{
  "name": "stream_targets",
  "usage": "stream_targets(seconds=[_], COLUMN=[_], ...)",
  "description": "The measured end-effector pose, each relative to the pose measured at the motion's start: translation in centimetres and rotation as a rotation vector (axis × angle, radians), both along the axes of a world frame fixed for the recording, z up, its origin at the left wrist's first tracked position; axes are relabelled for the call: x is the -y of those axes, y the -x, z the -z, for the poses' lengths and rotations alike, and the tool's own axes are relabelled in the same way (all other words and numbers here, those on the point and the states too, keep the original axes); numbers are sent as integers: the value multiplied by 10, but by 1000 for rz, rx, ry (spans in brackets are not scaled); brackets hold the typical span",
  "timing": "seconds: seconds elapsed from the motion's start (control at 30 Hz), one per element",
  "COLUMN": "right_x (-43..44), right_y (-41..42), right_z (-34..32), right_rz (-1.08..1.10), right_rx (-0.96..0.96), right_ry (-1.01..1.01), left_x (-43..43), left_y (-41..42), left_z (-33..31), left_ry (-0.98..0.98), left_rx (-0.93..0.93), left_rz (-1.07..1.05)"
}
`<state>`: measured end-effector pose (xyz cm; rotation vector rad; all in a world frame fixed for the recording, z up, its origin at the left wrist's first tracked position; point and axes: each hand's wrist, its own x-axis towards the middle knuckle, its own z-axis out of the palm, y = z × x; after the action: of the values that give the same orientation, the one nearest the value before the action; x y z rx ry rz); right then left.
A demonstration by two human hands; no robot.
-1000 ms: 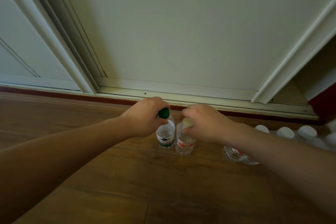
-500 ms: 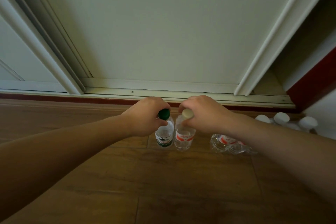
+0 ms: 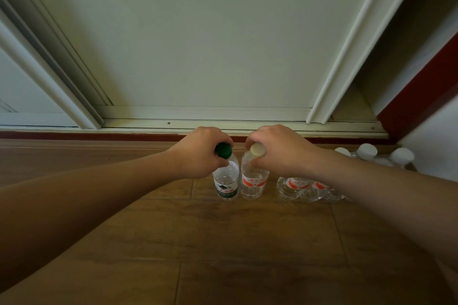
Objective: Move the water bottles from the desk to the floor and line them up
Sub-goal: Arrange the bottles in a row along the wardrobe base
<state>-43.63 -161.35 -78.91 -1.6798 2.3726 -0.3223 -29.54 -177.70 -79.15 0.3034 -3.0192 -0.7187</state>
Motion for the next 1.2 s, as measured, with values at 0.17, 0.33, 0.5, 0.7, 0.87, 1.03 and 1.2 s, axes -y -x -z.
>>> stream_targets(seconds=[0.17,0.33,0.5,0.7,0.87,1.03,1.2], right_x=[-7,-16,-24,-32,-34,-33,-31], right_y=[6,13,21,27,28,28,28], right_z=[0,1,4,10,14,18,18], right_rz=[22,39,35,54,50,51,59], right_rx=[-2,-5,-12,-11,9,9,26], right_ry=[-2,-21,-13,-18,-21,-38,-51], left_x=[-5,-11,-20,-32,-35,-33,-32], left_y=[8,18,27,34,38,37,38], left_z=[3,3,3,6,9,13,16], left_ry=[-9,-15,-21,-18,-10,-24,-26], left_rx=[9,8,5,5,15,17,15], left_rz=[4,16,40,66,67,39,38])
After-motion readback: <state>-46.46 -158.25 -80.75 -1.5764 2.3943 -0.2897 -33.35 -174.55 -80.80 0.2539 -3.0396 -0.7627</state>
